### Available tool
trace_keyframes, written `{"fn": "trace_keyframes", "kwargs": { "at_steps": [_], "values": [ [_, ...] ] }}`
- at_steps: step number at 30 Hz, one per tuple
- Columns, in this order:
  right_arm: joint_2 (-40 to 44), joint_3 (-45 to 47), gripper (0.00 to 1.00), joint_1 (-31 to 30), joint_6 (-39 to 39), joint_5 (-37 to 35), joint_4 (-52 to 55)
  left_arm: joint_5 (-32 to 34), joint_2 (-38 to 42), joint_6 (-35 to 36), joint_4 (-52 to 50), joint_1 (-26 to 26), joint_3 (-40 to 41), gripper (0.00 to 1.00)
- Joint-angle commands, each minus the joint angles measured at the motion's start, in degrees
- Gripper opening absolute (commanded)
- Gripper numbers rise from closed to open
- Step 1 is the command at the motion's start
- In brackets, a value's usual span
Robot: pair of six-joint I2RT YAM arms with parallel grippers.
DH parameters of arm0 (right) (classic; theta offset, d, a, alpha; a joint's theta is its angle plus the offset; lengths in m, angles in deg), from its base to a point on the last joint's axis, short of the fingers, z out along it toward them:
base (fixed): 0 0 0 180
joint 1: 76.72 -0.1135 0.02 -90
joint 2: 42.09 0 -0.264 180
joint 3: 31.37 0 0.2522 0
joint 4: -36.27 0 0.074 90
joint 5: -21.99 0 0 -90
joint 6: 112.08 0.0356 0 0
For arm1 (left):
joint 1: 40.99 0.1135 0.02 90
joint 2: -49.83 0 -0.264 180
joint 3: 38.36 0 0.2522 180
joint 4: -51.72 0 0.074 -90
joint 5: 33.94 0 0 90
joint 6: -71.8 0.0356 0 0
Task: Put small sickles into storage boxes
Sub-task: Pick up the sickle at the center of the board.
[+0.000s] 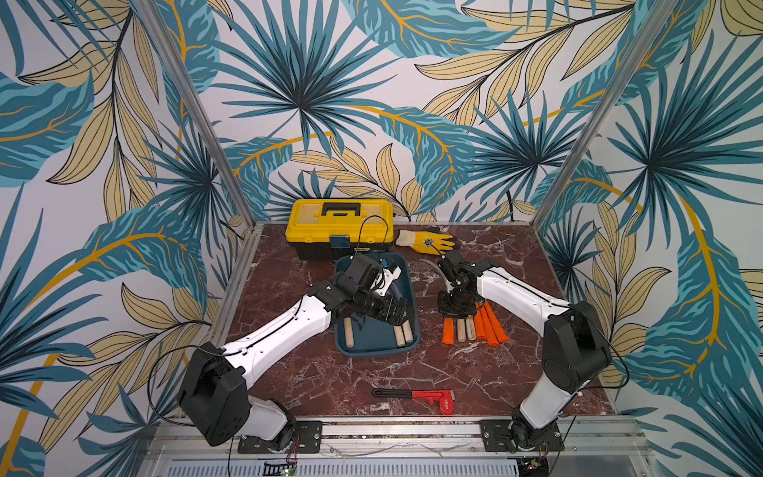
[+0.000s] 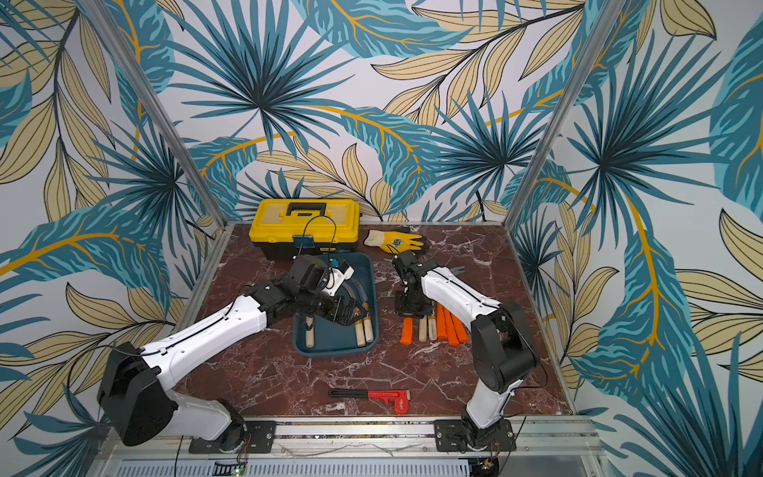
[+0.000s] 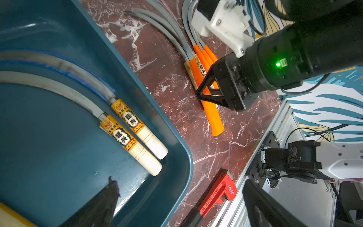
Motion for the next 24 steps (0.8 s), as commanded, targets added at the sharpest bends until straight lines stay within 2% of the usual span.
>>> {"fn": "trace_keyframes", "kwargs": {
  "at_steps": [1,16,24],
  "values": [
    [2.0,-2.3,0.08,-0.6,-0.7,-1.3,3.3,1.5,2.8,-0.4,-0.3,0.4,-0.2,0.99],
    [2.3,-11.3,0.08,-7.7,0.6,-3.4,8.5,4.4,12.2,-1.2,-2.7,0.9,3.3,0.99],
    [-0.6,-15.8,0.08,-12.0,2.0,-3.4,9.0,5.9,17.6,-3.7,-3.7,1.1,6.9,0.99]
  ]
}}
